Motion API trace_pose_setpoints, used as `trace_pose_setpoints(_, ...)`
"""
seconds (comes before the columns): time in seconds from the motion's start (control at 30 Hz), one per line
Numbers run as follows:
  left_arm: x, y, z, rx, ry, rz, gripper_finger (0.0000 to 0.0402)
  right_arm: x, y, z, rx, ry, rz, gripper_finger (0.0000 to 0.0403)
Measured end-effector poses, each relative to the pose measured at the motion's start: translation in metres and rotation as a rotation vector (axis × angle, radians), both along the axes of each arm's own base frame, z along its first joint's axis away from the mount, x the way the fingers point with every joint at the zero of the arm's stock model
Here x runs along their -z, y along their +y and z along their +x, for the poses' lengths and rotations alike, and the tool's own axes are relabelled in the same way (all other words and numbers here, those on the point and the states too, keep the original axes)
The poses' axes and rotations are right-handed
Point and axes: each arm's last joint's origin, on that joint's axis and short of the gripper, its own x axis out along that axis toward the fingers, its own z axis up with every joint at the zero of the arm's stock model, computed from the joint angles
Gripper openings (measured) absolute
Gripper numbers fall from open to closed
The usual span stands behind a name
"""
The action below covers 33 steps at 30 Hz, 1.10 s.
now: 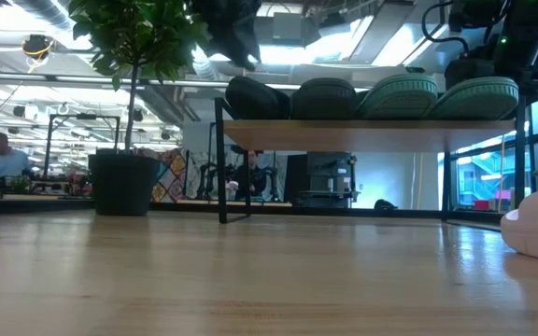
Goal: Pick and place slides into the shelf
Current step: Put the black slides on the shelf
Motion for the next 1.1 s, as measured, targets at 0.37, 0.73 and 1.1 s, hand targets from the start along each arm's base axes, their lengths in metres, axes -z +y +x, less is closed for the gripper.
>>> trace_pose_setpoints(0.37,-0.015,-0.024,0.01,0.315,-0.123,-0.096,0.0153,-0.029,0.01,-0.017,0.032,-0.083,-0.142,0.0271)
trace_pose_setpoints(0.73,-0.015,-0.06,0.026,0.512,-0.148,-0.057,0.0153,-0.047,0.006,-0.011,-0.078,-0.153,-0.243,0.0271)
trace_pose_setpoints(1.1,-0.014,-0.07,0.028,0.454,-0.116,-0.025,0.0153,-0.068,0.009,0.002,-0.548,-0.367,-0.37,0.0271)
